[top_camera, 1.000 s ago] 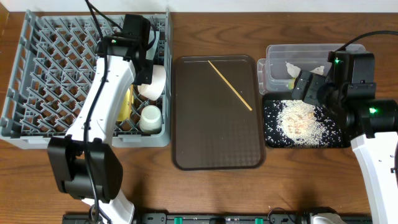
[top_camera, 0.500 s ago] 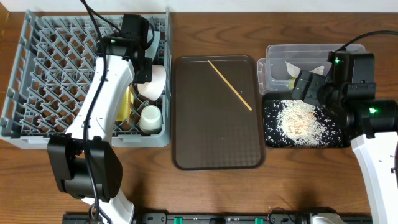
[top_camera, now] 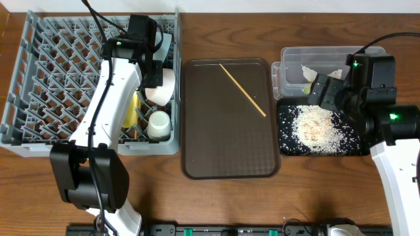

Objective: Sort waste into correct bins and load items into the dishwasher
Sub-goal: 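Insert chopstick upright into rack beside plate and release, then move left gripper back to the remaining chopstick on tray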

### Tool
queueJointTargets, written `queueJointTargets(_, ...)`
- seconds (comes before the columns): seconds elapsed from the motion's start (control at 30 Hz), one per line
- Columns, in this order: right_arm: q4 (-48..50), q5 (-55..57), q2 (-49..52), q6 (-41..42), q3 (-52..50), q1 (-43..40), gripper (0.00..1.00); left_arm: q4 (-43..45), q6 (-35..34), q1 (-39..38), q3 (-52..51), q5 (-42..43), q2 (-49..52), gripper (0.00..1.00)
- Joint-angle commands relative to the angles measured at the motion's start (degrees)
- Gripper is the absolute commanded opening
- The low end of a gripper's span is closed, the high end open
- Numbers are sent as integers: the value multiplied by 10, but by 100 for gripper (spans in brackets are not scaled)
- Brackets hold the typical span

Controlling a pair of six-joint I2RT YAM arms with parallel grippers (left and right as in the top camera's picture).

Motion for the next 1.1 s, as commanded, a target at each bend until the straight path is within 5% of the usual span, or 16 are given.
queueJointTargets(0.0, -1, 6, 1, 6, 2, -6, 99, 15, -37, -9, 41, 126, -26, 24)
queueJointTargets(0.17, -1, 6, 1, 6, 2, -6, 99, 35, -214, -51, 42, 158, -19, 22)
queueJointTargets(0.37, -1, 6, 1, 6, 2, -6, 99, 128, -260, -164, 41, 137, 40, 36)
queueJointTargets(0.73, -1, 6, 1, 6, 2, -6, 99, 185, -430, -246, 41, 84, 185, 34)
queueJointTargets(1.07, -1, 6, 1, 6, 2, -6, 99, 239, -467, -280, 41, -17, 192, 35)
